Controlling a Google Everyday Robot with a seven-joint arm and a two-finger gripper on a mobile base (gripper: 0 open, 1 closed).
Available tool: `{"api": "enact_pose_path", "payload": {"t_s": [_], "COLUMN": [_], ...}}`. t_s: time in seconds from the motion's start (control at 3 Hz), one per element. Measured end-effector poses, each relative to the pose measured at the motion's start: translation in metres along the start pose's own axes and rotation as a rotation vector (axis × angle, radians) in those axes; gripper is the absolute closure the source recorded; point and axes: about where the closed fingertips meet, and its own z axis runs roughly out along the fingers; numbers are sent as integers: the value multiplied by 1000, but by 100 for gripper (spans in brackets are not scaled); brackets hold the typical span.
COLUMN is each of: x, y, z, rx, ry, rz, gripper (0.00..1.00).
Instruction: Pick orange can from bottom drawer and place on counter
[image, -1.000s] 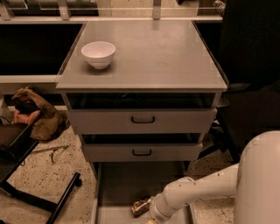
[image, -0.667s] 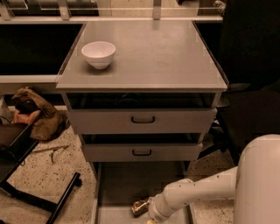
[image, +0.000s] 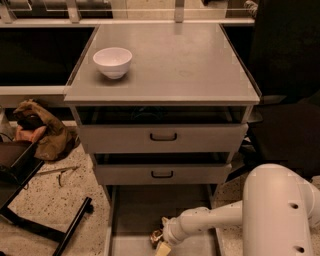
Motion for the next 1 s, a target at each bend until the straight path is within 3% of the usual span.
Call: {"api": "enact_pose_path", "payload": {"t_s": [1.0], "x": [-2], "y": [-22], "z": [53], "rx": [-5], "ry": [-19], "rz": [-13], "gripper": [0]}}
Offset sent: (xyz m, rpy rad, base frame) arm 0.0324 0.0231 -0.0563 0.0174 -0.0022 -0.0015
